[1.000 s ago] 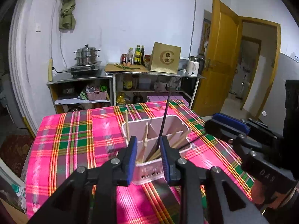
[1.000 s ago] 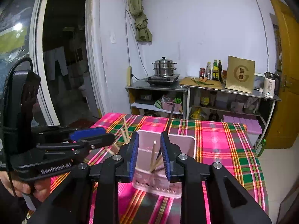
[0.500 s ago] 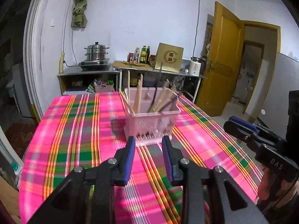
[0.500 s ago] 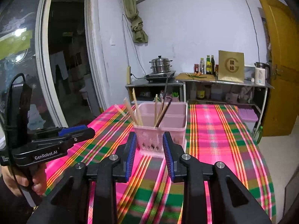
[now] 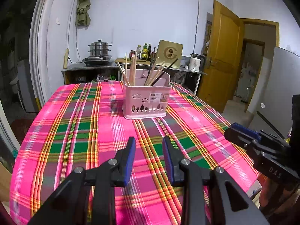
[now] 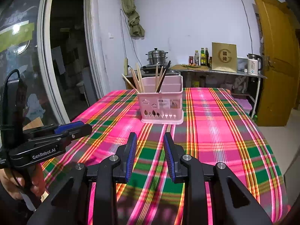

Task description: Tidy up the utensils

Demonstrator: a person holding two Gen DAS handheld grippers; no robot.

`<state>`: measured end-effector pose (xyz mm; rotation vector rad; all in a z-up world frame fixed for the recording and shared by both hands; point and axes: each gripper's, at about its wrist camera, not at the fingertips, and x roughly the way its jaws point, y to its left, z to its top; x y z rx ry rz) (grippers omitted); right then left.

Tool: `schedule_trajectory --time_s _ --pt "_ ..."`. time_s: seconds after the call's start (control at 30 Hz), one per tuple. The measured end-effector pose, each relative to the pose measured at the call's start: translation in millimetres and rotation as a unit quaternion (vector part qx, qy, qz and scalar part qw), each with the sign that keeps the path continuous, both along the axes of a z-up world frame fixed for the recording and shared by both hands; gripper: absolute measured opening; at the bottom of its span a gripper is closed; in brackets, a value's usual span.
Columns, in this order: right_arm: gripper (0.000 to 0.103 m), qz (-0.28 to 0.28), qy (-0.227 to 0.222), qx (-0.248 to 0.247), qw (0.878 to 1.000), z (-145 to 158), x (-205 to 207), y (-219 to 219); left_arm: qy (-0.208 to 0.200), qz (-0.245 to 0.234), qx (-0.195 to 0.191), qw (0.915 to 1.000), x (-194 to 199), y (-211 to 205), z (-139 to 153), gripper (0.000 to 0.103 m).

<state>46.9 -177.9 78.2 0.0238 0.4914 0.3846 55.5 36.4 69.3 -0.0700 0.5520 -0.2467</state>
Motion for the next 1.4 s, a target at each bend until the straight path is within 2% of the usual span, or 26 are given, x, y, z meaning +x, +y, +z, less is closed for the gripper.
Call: schedule_trajectory --time_s 0.33,0.53,0.93,1.4 --pt "0.030 -0.001 0.007 -0.017 1.000 -17 -27 7 0.014 0.005 -0.002 0.9999 -20 -3 -23 0.031" --pt "0.030 -0.004 0.008 -0.023 1.000 -25 -34 8 0.009 0.007 0.001 0.9999 -30 -5 -31 0.031" --pt "0.030 -0.015 -0.003 -0.022 1.000 -25 -37 5 0.005 0.010 0.004 0.9999 -32 -9 -33 0.031" --pt "0.030 -0.014 0.003 -0.019 1.000 -28 -34 4 0.006 0.013 0.004 0.9999 -31 -12 -33 0.031"
